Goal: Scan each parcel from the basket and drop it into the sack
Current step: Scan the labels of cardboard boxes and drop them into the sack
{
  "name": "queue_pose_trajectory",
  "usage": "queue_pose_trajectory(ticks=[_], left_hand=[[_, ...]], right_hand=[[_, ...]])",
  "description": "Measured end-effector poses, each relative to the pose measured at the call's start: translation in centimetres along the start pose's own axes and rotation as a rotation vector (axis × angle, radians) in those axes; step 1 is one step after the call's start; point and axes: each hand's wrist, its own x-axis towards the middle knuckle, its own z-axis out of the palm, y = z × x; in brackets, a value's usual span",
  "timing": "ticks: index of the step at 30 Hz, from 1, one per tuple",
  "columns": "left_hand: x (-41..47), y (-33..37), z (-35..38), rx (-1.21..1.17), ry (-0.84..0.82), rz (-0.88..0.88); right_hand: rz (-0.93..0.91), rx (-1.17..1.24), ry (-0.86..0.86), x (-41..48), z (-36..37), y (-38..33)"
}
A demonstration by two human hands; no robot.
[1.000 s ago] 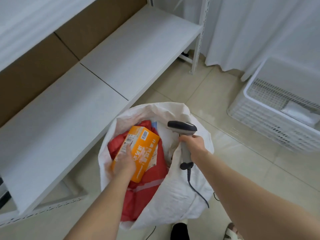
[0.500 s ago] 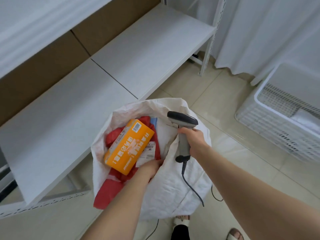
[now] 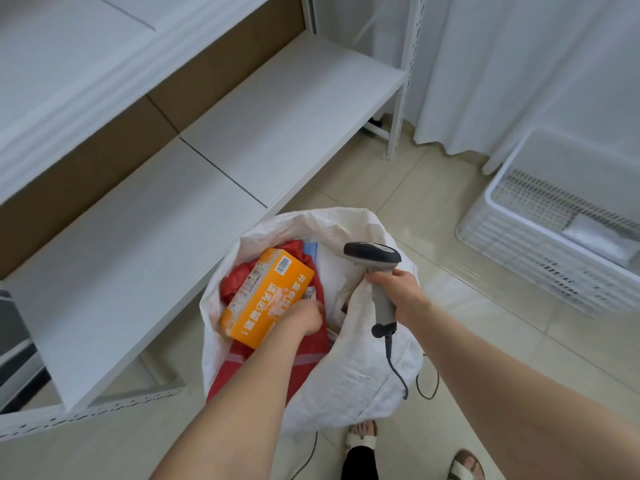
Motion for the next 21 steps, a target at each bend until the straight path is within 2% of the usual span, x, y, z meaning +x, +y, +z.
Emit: queue_pose_trajectory(ticks=[6, 10, 17, 21], left_hand=[[-2.7, 2.6, -1.7, -0.004, 0.084, -0.071], [-4.9, 5.0, -2.9, 0.004, 0.126, -0.054], [-8.4, 9.6, -3.3, 0.046, 0.085, -0.043], [-10.4, 12.5, -4.7, 0.067, 0.133, -0.027]], right_hand=[[-0.036, -0.04, -0.024, -2.4, -2.3, -0.1], [-0.05, -0.015, -0.033, -4.2, -4.4, -0.9], [-0.058, 0.169, -0.106, -7.0, -8.4, -1.4], [-0.066, 0.261, -0.12, -9.1, -10.9, -2.3]])
